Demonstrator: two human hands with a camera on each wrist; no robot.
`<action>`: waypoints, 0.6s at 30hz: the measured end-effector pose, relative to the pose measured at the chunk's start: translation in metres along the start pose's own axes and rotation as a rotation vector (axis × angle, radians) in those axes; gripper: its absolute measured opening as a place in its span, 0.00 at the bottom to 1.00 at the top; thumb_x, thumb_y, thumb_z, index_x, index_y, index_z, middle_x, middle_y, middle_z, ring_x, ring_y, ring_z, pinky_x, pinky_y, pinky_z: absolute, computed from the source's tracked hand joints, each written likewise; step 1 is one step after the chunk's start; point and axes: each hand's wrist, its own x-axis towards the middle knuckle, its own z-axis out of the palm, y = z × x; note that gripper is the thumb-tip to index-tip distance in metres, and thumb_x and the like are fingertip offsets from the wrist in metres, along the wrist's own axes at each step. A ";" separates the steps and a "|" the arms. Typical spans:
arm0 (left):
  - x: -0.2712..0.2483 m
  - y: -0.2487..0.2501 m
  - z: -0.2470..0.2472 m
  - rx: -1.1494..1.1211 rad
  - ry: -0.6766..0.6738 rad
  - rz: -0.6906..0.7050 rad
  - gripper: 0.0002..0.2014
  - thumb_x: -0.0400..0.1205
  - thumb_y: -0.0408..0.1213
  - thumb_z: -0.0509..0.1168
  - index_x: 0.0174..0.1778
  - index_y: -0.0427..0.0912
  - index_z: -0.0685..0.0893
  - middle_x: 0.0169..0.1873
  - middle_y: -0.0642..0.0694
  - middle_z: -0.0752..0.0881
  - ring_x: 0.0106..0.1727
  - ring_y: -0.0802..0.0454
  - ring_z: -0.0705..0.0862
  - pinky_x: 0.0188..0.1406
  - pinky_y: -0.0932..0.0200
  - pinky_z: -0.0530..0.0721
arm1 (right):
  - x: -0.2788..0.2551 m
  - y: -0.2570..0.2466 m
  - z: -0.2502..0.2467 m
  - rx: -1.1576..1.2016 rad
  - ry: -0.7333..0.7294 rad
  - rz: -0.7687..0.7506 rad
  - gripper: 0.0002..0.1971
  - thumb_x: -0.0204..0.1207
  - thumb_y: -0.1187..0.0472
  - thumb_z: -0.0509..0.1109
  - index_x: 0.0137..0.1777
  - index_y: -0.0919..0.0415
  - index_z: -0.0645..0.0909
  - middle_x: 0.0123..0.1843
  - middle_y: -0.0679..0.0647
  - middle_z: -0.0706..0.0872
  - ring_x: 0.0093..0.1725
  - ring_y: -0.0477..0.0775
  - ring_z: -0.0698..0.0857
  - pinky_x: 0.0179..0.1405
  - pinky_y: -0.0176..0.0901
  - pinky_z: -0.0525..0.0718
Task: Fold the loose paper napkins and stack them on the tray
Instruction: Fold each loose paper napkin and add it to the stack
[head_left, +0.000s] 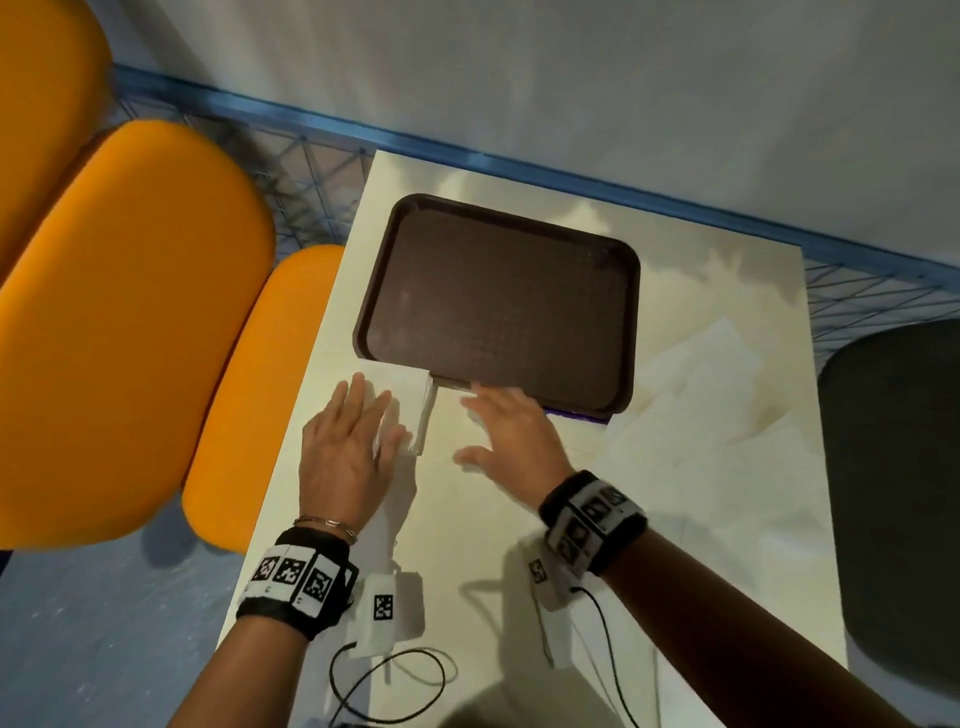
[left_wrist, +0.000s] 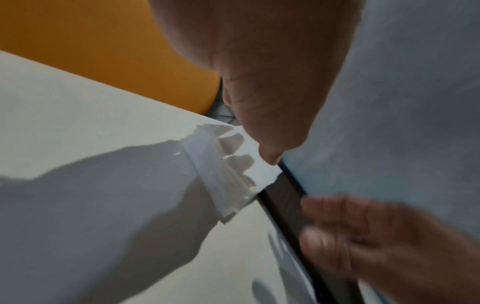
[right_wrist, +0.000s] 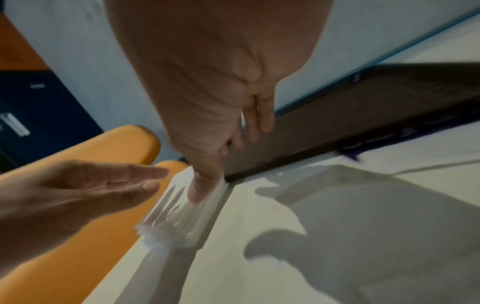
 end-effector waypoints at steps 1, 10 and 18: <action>-0.004 0.010 -0.004 -0.046 0.023 -0.016 0.22 0.89 0.51 0.61 0.76 0.48 0.84 0.82 0.42 0.78 0.84 0.42 0.73 0.74 0.39 0.74 | -0.016 0.015 -0.004 0.003 -0.050 0.014 0.39 0.77 0.44 0.82 0.86 0.53 0.74 0.87 0.52 0.74 0.86 0.57 0.70 0.86 0.47 0.63; -0.073 0.087 0.032 -0.345 -0.515 -0.121 0.15 0.85 0.43 0.71 0.68 0.54 0.88 0.60 0.57 0.88 0.60 0.57 0.86 0.62 0.61 0.81 | -0.113 0.094 0.031 -0.250 -0.270 -0.072 0.58 0.74 0.52 0.86 0.94 0.52 0.51 0.93 0.52 0.59 0.90 0.55 0.61 0.88 0.46 0.58; -0.119 0.145 0.078 -0.370 -0.635 -0.452 0.15 0.83 0.47 0.74 0.64 0.49 0.88 0.53 0.55 0.90 0.55 0.58 0.85 0.56 0.69 0.76 | -0.091 0.096 0.035 -0.327 -0.232 -0.090 0.58 0.61 0.44 0.92 0.88 0.54 0.63 0.77 0.56 0.76 0.75 0.60 0.74 0.79 0.53 0.73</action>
